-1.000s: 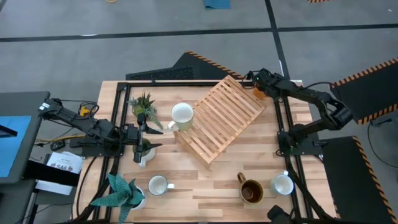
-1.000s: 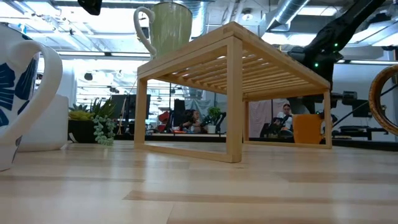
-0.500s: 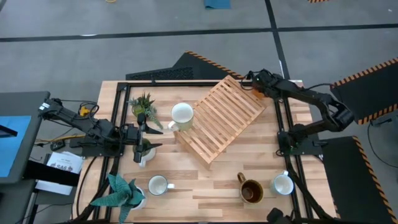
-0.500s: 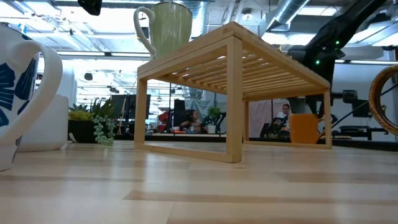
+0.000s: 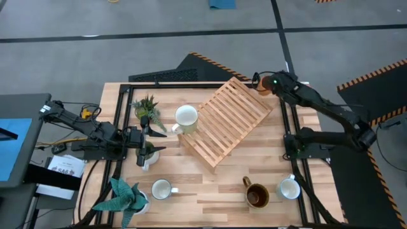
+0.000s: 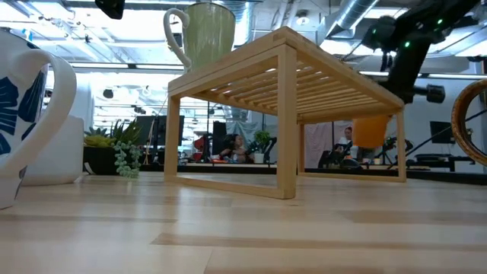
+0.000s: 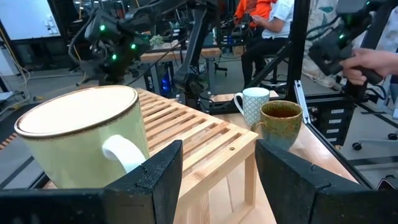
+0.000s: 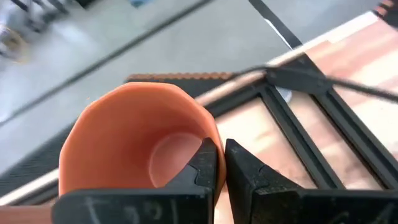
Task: Place coffee mugs
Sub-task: Put the orange mug on the shelf
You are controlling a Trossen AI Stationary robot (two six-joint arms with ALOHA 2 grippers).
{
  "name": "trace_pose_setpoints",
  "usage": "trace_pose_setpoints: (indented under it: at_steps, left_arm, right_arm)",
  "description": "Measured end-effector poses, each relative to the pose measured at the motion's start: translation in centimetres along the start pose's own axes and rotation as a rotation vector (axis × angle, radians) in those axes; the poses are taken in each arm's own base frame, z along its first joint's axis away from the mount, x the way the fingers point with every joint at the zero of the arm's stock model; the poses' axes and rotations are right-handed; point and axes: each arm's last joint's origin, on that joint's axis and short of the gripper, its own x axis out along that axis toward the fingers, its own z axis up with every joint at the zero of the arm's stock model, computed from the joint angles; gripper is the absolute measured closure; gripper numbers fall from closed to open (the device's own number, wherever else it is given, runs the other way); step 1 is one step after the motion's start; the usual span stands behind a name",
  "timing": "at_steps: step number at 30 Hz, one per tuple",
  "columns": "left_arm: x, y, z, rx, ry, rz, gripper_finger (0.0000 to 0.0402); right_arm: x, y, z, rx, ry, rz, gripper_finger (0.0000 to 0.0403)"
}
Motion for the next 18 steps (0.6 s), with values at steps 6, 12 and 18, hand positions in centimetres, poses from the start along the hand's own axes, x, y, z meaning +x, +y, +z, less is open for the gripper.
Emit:
trace_pose_setpoints:
  at_steps: [6,12,18]
  left_arm:
    - [0.0,0.0,0.0,0.0,0.0,0.0,0.0214]
    - [0.0,0.0,0.0,0.0,0.001,0.0,0.0214]
    - [0.0,0.0,0.0,-0.002,0.001,0.0,0.0214]
  right_arm:
    - [-2.9,0.0,0.4,0.009,-0.079,0.121,0.0364]
    - [-5.2,0.4,0.8,0.024,-0.126,0.285,0.0364]
    - [-7.7,1.4,1.0,0.022,-0.172,0.486,0.0364]
